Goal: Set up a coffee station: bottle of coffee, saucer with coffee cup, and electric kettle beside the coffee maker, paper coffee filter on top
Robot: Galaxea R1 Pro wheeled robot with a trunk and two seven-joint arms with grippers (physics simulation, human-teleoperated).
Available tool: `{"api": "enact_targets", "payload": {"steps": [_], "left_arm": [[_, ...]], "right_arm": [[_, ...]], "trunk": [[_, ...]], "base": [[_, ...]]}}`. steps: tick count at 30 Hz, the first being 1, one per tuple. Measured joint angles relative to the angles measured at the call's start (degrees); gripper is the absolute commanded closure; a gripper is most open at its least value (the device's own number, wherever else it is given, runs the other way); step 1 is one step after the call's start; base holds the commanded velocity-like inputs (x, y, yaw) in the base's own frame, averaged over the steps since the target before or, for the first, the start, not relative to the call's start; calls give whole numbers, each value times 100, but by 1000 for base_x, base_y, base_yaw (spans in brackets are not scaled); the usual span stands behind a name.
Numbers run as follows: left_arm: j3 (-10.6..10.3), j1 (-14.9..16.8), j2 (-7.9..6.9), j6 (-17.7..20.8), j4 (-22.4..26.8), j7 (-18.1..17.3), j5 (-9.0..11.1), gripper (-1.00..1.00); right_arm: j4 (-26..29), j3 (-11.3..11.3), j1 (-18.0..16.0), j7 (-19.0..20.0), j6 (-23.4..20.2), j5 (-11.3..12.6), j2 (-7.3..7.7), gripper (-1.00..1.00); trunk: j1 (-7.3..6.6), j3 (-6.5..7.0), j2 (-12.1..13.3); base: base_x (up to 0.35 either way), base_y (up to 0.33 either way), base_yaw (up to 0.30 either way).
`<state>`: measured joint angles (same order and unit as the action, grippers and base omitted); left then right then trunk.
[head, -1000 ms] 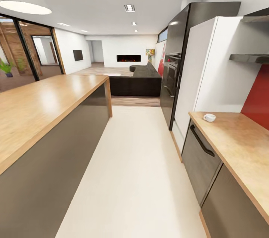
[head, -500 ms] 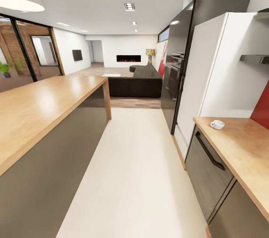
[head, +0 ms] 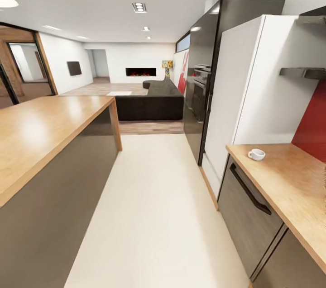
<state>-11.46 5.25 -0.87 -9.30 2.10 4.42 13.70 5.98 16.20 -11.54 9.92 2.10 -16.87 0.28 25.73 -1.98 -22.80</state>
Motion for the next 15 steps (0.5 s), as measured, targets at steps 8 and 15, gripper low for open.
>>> {"api": "enact_targets", "payload": {"steps": [8, 15], "left_arm": [[1, 0, -3, 1, 0, 1, 2, -100], [-4, 0, -1, 2, 0, -2, 1, -100]], "right_arm": [[-4, 0, 0, 5, 0, 10, 32, -100], [-3, 0, 0, 5, -1, 10, 33, -100]], "trunk": [[2, 1, 1], [2, 1, 1]], "base": [[133, 272, -299], [5, 58, -300]]}}
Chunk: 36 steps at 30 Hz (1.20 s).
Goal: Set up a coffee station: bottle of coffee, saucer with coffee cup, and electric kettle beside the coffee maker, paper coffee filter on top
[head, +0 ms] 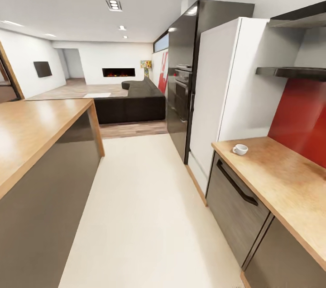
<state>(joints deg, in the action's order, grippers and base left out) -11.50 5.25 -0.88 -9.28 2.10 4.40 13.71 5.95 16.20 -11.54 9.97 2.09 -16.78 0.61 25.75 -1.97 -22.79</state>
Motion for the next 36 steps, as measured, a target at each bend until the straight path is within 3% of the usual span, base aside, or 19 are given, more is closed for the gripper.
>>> {"api": "enact_targets", "payload": {"steps": [15, 22, 36], "left_arm": [[17, 0, -25, 18, -3, 5, 31, -100], [-8, 0, -77, -7, -26, -15, 260, -100], [-14, 0, -51, -15, -5, -18, 278, -100]], "right_arm": [[0, 0, 0, 0, 0, 0, 0, -100], [0, 0, 0, 0, 0, 0, 0, -100], [0, -3, 0, 0, 0, 0, 0, -100]], "trunk": [[0, 0, 0], [0, 0, 0], [0, 0, 0]], "base": [[0, 1, -300], [0, 0, -300], [0, 0, -300]]}}
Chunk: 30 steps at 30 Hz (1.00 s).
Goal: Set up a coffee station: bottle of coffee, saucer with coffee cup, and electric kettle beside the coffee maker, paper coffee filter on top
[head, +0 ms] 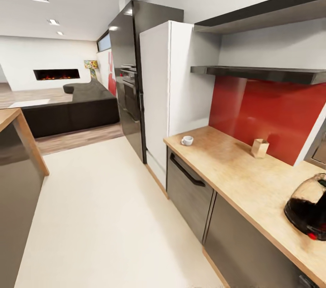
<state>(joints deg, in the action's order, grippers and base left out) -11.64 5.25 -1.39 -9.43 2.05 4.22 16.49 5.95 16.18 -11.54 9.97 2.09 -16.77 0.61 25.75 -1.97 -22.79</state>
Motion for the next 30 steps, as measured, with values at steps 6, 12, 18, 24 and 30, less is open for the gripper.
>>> {"api": "enact_targets", "payload": {"steps": [6, 12, 18, 24, 30], "left_arm": [[-3, 0, 18, 0, 12, -24, -14, -100], [1, 0, 14, -2, 13, -26, -9, -100], [1, 0, 15, -2, 7, -25, -11, -100], [1, 0, 8, -1, 4, -25, -12, -100], [1, 0, -1, 0, 5, -26, -15, -100]], "right_arm": [[-3, -2, 0, 0, 0, 0, 0, -100], [-8, -6, 0, 2, 1, 0, -3, -100], [-10, -6, 0, 2, 1, 0, -5, -100], [-10, -6, 0, 2, 0, 0, -8, -100], [-9, -6, 0, 0, 0, 0, -9, -100]], "trunk": [[0, 0, 0], [-2, 0, 0], [-2, 0, -1], [-2, 0, -1], [-3, 0, -1]], "base": [[3, 1, -300], [138, 196, -300], [199, 248, -300], [241, 227, -300], [320, 32, -300]]}}
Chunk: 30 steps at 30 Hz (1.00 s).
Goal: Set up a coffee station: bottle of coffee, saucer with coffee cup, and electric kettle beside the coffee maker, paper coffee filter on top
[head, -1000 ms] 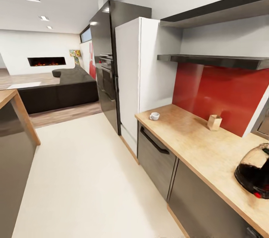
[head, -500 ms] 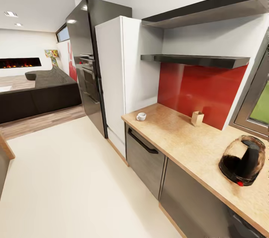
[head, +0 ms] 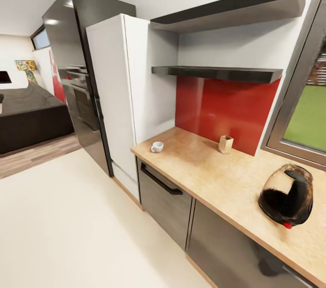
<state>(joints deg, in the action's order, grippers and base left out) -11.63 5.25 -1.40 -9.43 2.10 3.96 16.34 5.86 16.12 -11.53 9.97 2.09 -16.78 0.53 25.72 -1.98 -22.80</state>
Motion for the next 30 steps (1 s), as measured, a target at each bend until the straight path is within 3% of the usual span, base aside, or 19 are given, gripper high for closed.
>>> {"api": "enact_targets", "payload": {"steps": [6, 16, 30], "left_arm": [[0, 0, 17, 0, 0, 0, 12, -100], [1, 0, 32, -247, -23, -1, 19, -100], [1, -93, -24, -260, -52, 19, -16, -100]], "right_arm": [[0, 0, 0, 0, 0, 0, 0, -100], [0, 0, 0, 0, 0, 0, 0, -100], [0, 0, 0, 0, 0, -6, 0, -100]], "trunk": [[3, 0, 1], [3, 0, 1], [3, 0, 1]], "base": [[139, 2, -300], [7, 0, -300], [0, 0, -300]]}}
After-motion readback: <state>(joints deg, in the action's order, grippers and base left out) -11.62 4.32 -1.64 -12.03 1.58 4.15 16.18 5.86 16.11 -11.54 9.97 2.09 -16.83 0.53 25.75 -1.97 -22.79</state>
